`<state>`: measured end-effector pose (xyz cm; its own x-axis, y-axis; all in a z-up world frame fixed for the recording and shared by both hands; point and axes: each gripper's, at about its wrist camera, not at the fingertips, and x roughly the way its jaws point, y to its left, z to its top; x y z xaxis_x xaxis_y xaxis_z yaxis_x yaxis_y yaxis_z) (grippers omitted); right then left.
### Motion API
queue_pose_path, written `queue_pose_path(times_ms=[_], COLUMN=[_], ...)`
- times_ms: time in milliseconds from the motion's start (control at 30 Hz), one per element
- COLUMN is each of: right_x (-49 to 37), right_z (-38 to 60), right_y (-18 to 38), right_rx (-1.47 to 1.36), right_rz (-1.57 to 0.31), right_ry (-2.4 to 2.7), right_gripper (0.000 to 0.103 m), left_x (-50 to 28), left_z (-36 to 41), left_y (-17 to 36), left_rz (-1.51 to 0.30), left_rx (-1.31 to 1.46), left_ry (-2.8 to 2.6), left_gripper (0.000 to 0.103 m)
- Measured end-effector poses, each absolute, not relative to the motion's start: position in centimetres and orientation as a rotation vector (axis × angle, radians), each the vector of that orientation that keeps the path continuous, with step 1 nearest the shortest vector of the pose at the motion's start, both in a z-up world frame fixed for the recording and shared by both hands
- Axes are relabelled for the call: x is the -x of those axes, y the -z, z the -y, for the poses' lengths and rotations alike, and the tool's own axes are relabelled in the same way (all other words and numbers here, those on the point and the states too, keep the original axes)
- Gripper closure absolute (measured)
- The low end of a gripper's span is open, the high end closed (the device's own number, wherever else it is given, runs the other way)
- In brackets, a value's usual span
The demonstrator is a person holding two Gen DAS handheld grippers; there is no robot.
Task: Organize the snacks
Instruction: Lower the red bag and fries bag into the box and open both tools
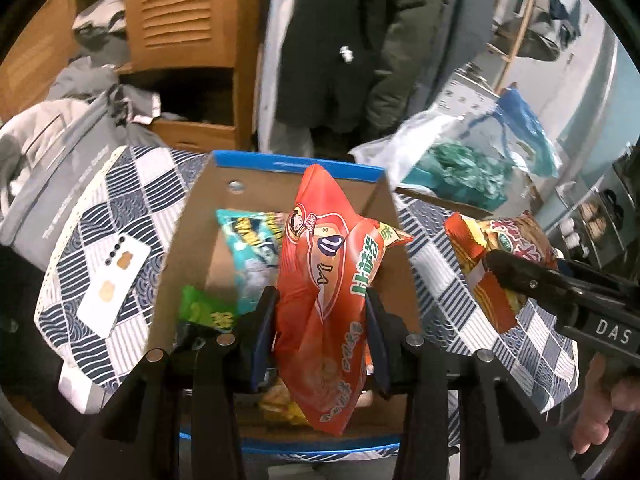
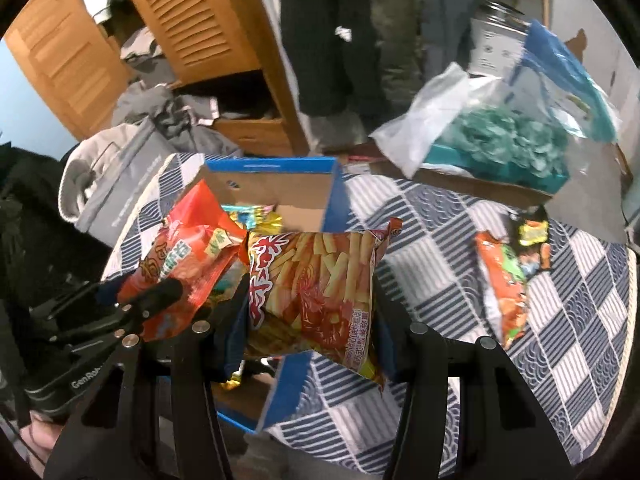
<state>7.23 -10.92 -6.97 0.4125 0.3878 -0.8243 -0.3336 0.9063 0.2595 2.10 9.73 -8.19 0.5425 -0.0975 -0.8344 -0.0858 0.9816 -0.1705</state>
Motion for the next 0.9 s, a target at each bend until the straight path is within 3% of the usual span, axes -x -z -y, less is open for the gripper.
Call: queue_pose_path(times_ms=[433,600,767,900], right_x=[-8.2,-8.5,-8.7,-8.8], right_z=[4.9,3.7,3.3,3.0], right_y=[8.5,9.3,9.8,10.1], right_rx=[-0.034,-0.023,-0.024,-0.025], right_rz=[-1.102,-1.12,-1.134,-1.146], right_ry=[-0.535,-0.54,-0.537,-0.544], right_gripper=[0.051,0.051,0.051,0.051], left_x=[-2.6,-2.6,-2.1,-1.9], left_z=[-13.5,-14.3,-15.0,-15.4], left_y=[11.7,12.3,11.4,10.9], left_rz=[-1.087,-1.112,-1.083,-1.073], left_rx=[0.272,0.298,0.306,0.312], left_ry=[-0.078,-0.105,-0.127,-0.136], left_gripper=[0.059,0.054,0.041,0.039])
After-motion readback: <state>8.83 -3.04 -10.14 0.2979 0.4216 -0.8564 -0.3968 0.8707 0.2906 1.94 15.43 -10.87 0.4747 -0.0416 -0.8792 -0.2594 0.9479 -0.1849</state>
